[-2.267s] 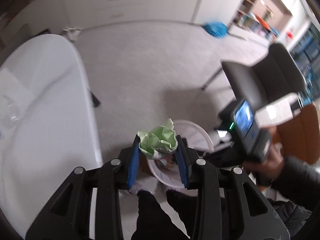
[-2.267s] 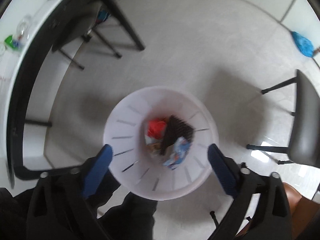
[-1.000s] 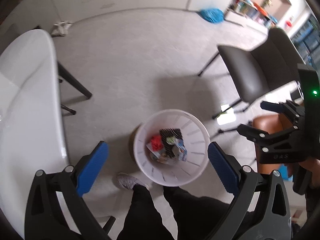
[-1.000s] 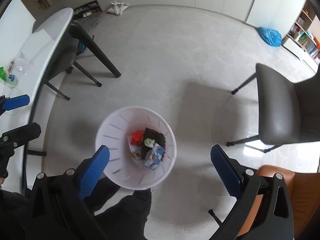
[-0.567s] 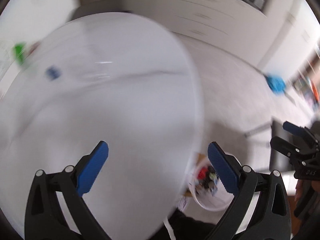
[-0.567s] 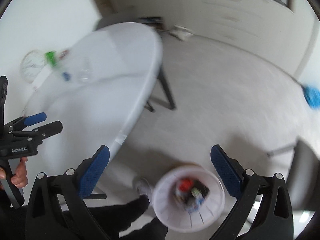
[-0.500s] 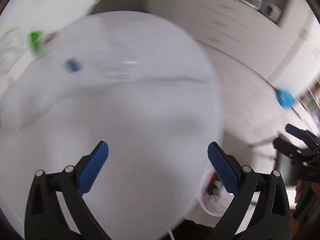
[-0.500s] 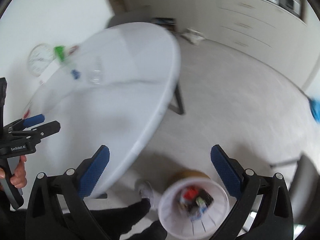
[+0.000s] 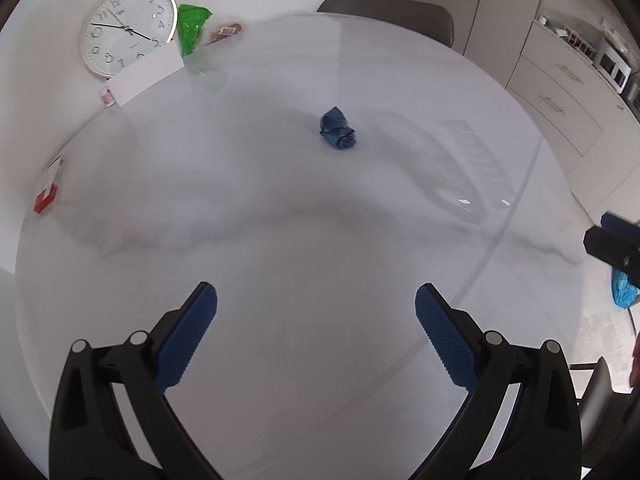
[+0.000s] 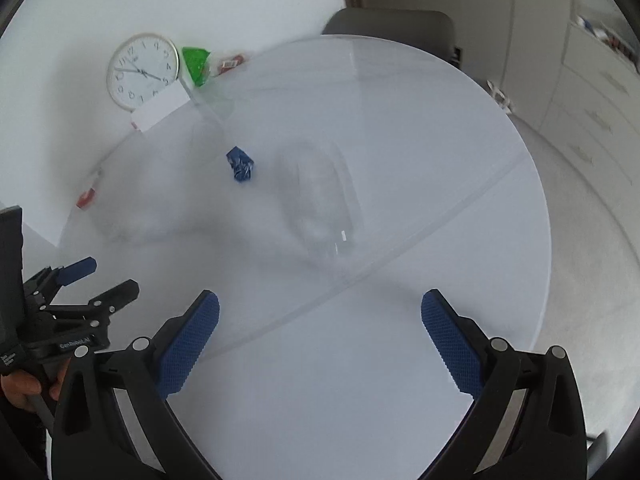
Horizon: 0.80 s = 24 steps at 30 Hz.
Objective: Collect trash
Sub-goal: 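Grasp clear plastic bottle with right tool while left tool grasps blue crumpled paper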
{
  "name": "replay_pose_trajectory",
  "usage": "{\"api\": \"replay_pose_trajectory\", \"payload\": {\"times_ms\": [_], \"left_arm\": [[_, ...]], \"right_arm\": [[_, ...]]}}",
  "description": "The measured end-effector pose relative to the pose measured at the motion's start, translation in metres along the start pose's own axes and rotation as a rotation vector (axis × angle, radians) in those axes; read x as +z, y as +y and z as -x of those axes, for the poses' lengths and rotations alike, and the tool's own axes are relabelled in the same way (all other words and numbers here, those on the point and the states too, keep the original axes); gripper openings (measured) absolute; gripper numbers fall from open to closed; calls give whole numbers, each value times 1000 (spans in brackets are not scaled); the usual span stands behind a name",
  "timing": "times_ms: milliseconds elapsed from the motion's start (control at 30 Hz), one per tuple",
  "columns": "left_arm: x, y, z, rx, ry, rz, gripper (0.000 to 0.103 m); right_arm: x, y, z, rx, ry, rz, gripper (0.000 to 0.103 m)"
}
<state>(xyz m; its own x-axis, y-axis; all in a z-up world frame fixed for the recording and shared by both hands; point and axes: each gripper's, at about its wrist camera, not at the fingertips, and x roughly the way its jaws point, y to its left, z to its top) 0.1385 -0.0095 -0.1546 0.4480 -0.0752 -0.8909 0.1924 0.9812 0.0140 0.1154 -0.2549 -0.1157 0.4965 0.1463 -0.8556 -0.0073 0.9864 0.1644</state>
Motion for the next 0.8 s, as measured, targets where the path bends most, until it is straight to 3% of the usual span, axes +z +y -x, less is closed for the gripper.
{"api": "replay_pose_trajectory", "payload": {"times_ms": [333, 433, 567, 800], "left_arm": [[68, 11, -76, -74, -40, -28, 95], [90, 10, -95, -72, -55, -40, 95], [117, 0, -116, -39, -89, -95, 95], [147, -27, -152, -23, -85, -135, 95]], "right_arm": [[56, 4, -121, -102, 134, 51, 100], [57, 2, -147, -146, 211, 71, 88], [53, -3, -154, -132, 250, 82, 64], [43, -18, -124, -81, 210, 31, 64]]}}
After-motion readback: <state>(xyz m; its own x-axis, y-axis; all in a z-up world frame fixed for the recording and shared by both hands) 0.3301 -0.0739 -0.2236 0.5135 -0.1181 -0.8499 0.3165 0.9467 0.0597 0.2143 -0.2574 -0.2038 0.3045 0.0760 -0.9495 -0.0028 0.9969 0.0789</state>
